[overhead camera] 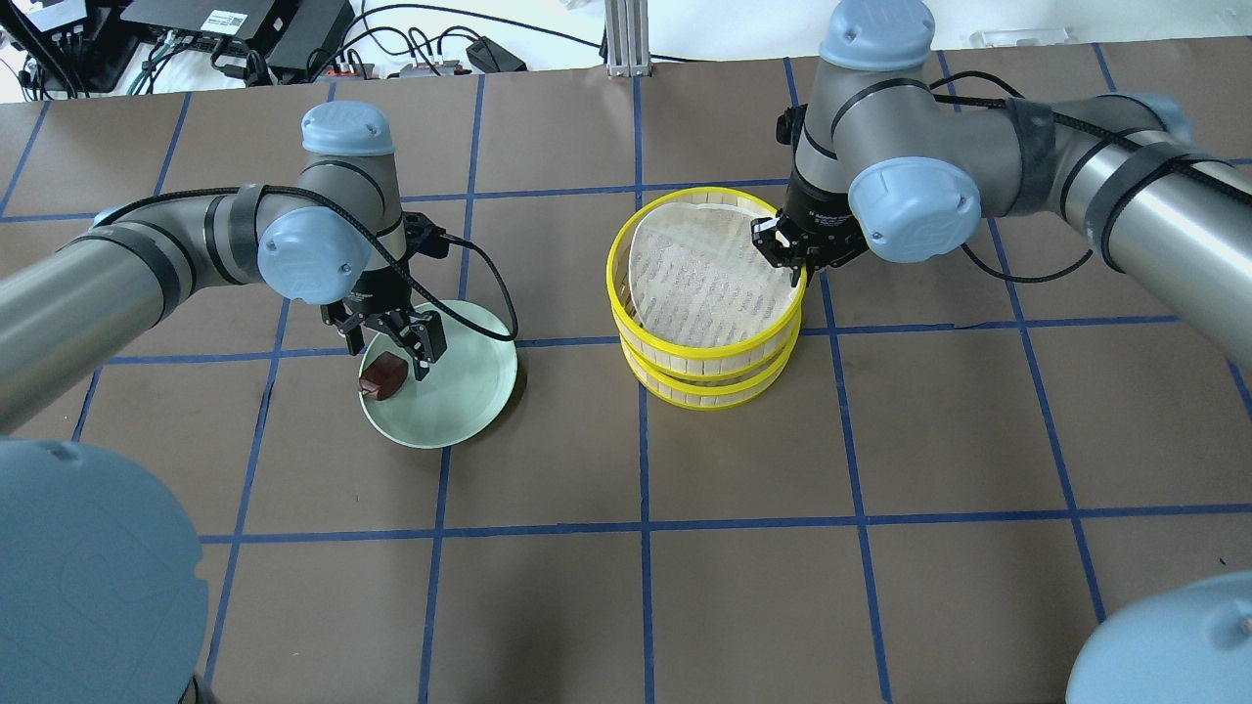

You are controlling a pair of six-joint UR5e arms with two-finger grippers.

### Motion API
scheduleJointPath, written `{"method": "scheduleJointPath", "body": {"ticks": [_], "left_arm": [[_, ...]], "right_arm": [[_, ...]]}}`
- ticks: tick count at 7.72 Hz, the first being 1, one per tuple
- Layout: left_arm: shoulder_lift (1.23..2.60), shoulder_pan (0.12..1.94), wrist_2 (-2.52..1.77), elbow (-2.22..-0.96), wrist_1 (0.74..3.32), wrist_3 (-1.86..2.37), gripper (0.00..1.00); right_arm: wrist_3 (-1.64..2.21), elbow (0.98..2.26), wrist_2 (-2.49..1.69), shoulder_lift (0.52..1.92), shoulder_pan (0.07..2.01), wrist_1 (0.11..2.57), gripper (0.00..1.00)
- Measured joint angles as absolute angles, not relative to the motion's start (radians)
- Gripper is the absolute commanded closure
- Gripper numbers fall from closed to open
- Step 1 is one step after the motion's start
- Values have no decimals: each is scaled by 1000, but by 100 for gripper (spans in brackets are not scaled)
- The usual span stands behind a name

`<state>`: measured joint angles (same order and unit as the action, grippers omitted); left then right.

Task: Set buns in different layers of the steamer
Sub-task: 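Grasp the brown bun on the plate with the left gripper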

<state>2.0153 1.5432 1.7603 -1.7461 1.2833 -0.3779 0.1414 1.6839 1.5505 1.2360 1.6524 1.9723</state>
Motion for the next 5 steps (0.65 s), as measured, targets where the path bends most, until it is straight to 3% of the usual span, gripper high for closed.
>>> {"method": "scheduleJointPath", "body": {"ticks": [2, 3, 5], "left_arm": [[2025, 1543, 1767, -1756, 1279, -377, 0], [2027, 1543, 1769, -1758, 1278, -376, 9], [2028, 1543, 1770, -1759, 1278, -375, 17]], "right_arm": [[127, 1703, 1552, 1234, 1649, 1993, 100], [119, 1707, 1552, 1234, 1645, 1998, 100], [112, 1708, 1551, 1232, 1641, 2011, 100]]}}
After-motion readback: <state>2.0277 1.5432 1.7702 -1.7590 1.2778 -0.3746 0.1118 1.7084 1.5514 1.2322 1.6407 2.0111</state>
